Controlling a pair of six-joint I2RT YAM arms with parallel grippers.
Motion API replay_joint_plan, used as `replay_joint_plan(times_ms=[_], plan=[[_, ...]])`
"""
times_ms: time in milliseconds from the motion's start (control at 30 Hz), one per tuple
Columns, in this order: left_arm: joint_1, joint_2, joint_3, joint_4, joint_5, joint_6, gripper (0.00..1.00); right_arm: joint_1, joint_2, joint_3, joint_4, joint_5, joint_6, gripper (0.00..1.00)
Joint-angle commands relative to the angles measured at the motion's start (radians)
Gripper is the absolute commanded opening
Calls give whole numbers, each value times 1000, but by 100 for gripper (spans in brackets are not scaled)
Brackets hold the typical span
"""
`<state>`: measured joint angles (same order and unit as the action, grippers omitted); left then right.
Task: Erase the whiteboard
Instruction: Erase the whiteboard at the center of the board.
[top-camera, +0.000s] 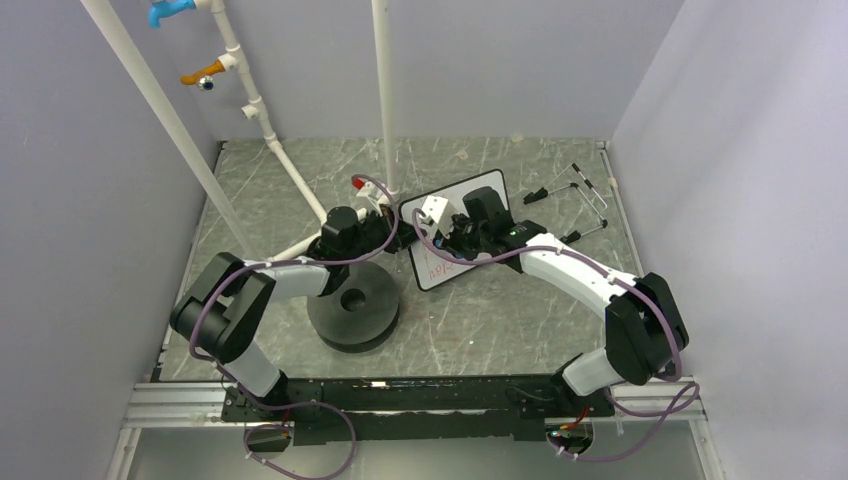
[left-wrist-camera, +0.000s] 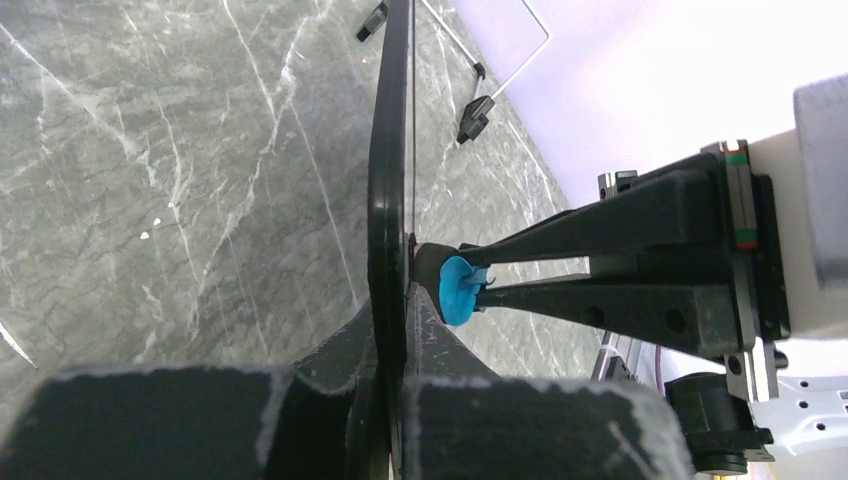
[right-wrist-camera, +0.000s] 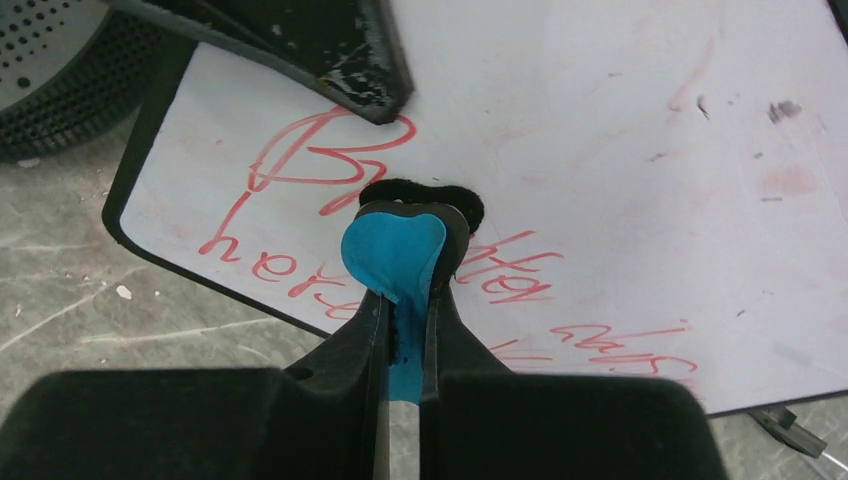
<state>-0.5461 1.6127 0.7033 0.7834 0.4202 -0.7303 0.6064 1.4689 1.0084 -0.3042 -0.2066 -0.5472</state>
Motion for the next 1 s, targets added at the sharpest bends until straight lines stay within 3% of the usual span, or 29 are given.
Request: replay_joint_plan(times_ms=[0, 100, 233, 433, 667, 967], plan=[[-23, -21, -25, 228, 28, -24, 0, -7, -6, 29, 90, 72, 55, 0], [-24, 4, -22, 320, 23, -16, 0, -11, -20, 24, 79, 42, 47, 0], [-28, 13, 7, 289, 9, 97, 0, -46, -62, 31, 39, -36, 41, 0], [-45, -12, -1, 213, -39, 318, 0, -247, -190, 80, -157, -325, -9, 0], [-63, 120, -30, 413, -44, 446, 0, -330, -295, 53, -329, -472, -91, 0], [-73, 239, -78, 636, -34, 559, 3, -340, -326, -49, -359, -517, -124, 0]])
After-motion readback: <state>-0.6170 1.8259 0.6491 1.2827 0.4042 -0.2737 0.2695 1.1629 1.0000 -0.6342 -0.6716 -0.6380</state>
